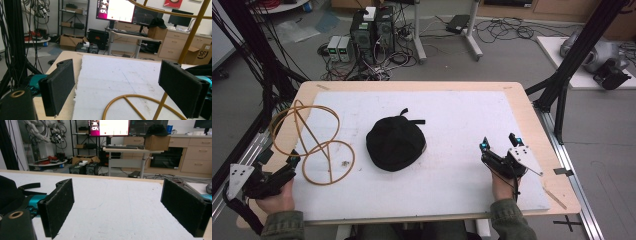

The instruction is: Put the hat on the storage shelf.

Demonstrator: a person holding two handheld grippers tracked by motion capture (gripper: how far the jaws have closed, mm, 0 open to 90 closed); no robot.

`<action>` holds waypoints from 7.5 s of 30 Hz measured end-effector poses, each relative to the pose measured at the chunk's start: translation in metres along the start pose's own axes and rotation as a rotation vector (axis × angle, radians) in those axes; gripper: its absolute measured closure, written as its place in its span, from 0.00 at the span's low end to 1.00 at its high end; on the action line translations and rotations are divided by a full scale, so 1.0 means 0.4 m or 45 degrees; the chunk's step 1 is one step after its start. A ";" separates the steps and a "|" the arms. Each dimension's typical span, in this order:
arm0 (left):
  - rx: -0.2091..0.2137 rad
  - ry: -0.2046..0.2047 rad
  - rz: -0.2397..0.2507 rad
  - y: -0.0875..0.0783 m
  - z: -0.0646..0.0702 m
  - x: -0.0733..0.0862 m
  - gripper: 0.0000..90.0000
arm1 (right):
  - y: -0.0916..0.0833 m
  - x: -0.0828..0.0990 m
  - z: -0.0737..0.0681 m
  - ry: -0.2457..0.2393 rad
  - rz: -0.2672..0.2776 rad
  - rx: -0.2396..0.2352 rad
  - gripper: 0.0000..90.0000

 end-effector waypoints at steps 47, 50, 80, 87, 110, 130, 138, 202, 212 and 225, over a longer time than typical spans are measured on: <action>0.024 -0.019 -0.010 0.008 0.004 0.002 0.15 | 0.061 -0.050 -0.091 -0.013 -0.052 -0.280 0.13; 0.025 -0.018 -0.007 0.008 0.005 0.002 0.15 | 0.075 -0.058 -0.112 -0.026 -0.045 -0.321 0.17; 0.027 -0.024 -0.005 0.009 0.001 0.002 0.15 | 0.176 -0.108 -0.280 -0.019 -0.138 -0.598 0.14; 0.028 -0.026 -0.005 0.009 0.000 0.002 0.15 | 0.188 -0.114 -0.308 -0.036 -0.158 -0.641 0.14; 0.050 -0.027 -0.021 0.017 0.001 0.005 0.15 | 0.235 -0.087 -0.408 -0.104 -0.281 -0.815 0.14; 0.057 -0.030 -0.024 0.019 0.001 0.005 0.15 | 0.251 -0.052 -0.482 -0.200 -0.382 -0.929 0.15; 0.064 -0.033 -0.024 0.020 0.001 0.005 0.15 | 0.257 -0.045 -0.484 -0.194 -0.412 -1.024 0.58; 0.072 -0.026 -0.033 0.025 0.003 0.007 0.15 | 0.179 -0.203 -0.394 0.073 0.102 -0.912 0.97; 0.075 -0.030 -0.031 0.027 0.003 0.008 0.15 | 0.175 -0.274 -0.382 0.118 0.229 -0.934 0.97; 0.074 -0.031 -0.031 0.025 0.003 0.007 0.15 | 0.170 -0.345 -0.395 0.123 0.319 -0.970 0.97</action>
Point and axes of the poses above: each handheld gripper's, and its own axes: y roughly forward along the jaws, x roughly out of its underside, z roughly to its right, the point moved 1 cm from there along y, roughly forward along the jaws, and after that the axes turned 3 degrees about -y, right-handed, at the moved point
